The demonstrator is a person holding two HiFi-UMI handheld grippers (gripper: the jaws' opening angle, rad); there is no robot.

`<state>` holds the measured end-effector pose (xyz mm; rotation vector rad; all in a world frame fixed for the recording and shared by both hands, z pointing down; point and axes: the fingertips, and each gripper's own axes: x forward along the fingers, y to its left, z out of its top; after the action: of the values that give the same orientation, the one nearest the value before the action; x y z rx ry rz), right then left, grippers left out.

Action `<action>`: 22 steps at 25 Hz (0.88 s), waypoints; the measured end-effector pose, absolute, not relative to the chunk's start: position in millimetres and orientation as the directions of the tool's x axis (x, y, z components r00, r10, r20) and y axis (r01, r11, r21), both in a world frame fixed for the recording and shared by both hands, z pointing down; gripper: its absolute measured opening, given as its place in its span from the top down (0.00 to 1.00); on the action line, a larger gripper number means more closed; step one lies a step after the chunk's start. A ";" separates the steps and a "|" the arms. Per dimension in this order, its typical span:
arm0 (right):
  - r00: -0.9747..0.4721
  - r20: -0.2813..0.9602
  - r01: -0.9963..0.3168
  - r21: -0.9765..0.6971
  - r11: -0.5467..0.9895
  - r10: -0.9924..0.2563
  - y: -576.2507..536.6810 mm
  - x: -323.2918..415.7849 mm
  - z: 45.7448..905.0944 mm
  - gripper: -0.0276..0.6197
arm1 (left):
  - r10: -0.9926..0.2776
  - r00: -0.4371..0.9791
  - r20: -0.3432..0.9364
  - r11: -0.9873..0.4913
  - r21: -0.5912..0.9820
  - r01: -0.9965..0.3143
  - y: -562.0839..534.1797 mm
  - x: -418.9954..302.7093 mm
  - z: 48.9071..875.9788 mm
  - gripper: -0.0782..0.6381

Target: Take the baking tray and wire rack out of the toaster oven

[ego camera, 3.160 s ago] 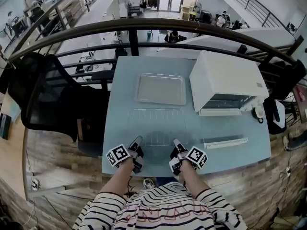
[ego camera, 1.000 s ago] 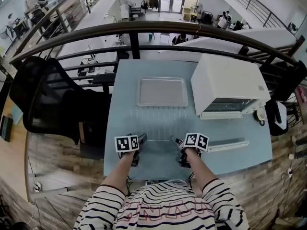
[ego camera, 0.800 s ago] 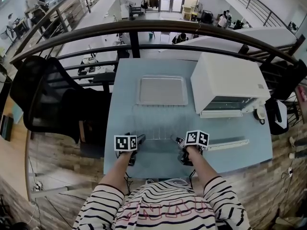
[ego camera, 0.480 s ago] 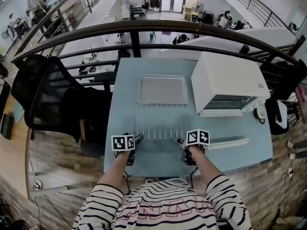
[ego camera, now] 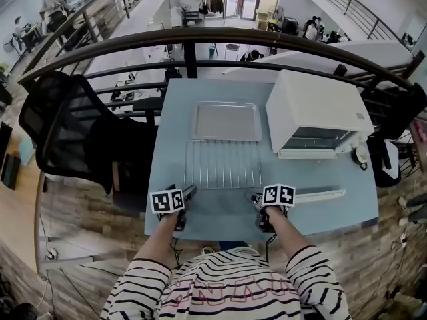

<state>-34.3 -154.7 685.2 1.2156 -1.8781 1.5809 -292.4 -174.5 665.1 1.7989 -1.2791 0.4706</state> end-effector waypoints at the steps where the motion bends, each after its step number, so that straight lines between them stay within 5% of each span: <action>1: -0.528 0.758 -0.816 -0.577 -0.018 -0.383 -152.9 -30.7 683.2 0.58 | -0.587 0.406 0.700 -0.110 0.429 -0.897 -172.1 -291.9 661.5 0.40; 11: -0.375 0.586 -0.844 -0.536 0.004 -0.719 -137.0 -4.0 612.1 0.67 | -0.740 0.444 0.506 -0.201 0.463 -0.863 -153.3 -269.4 593.9 0.40; 22: -0.309 0.377 -0.867 -0.490 0.096 -0.873 -103.0 11.5 526.3 0.82 | -0.813 0.515 0.271 -0.380 0.423 -0.823 -122.4 -241.7 506.6 0.40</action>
<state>11.5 -103.0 526.3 1.8515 -2.3321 1.0307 -241.7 -122.4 506.6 2.2500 -1.3339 0.0249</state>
